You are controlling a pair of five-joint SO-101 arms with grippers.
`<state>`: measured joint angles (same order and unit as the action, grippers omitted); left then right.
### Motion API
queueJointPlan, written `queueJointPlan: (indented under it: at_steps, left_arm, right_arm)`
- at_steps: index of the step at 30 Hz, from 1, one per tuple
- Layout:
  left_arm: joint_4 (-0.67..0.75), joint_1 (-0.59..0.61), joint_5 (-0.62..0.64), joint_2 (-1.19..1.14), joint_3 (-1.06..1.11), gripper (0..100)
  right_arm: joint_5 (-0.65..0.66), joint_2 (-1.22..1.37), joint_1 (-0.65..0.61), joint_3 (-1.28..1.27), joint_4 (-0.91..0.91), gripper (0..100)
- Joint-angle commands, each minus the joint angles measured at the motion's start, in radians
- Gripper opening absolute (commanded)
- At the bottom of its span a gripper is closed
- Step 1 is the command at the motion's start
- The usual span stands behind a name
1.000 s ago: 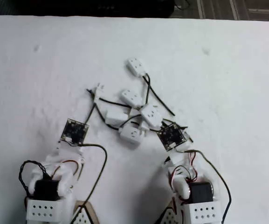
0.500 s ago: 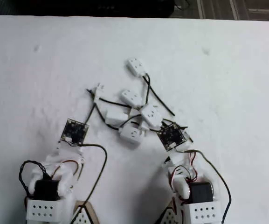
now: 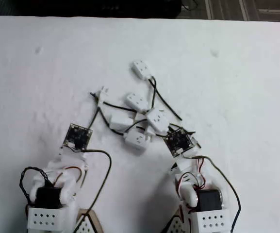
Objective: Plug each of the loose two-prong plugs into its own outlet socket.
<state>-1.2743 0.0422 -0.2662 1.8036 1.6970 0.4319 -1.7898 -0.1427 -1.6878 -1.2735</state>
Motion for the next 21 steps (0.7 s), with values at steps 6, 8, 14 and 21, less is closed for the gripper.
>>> queueJointPlan:
  at_steps: [6, 8, 14, 21]
  left_arm:
    - [-0.002, -0.001, -0.005, 0.001, -0.003, 3]
    - [-0.002, -0.007, 0.002, 0.001, -0.003, 3]
    - [-0.021, 0.001, -0.005, 0.001, -0.055, 2]
    - [-0.060, 0.001, -0.005, 0.001, -0.239, 2]
  right_arm:
    - [-0.005, -0.008, 0.008, -0.003, 0.005, 1.9]
    - [-0.005, -0.008, 0.008, -0.003, 0.005, 1.9]
    - [-0.005, -0.008, 0.008, -0.003, 0.005, 1.9]
    - [-0.008, -0.008, 0.004, -0.003, 0.005, 1.9]
